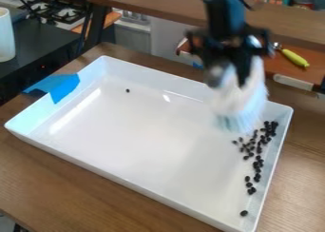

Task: Sweep into pile

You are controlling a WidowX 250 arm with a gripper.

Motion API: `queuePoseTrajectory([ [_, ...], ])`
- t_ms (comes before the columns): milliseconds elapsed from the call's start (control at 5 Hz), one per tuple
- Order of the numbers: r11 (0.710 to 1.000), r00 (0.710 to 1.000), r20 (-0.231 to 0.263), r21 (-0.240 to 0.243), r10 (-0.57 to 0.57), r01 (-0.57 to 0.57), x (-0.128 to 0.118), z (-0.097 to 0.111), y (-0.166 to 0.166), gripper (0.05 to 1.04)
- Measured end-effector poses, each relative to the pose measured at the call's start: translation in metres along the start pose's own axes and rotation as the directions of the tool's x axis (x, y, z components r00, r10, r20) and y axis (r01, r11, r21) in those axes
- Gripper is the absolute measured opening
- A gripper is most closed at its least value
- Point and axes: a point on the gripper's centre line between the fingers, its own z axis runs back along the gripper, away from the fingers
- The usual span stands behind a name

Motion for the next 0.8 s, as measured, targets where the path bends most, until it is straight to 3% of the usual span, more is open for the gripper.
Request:
queuePoseTrajectory([
  [200, 0.998, 0.998, 0.052, -0.036, 0.046, -0.044, 0.001, 0.037, 0.046, 0.497],
  [400, 0.999, 0.996, 0.068, -0.009, 0.050, -0.049, -0.011, 0.045, 0.090, 0.497],
  [800, 0.992, 0.991, 0.130, 0.110, 0.040, -0.054, -0.028, 0.034, 0.180, 0.497],
])
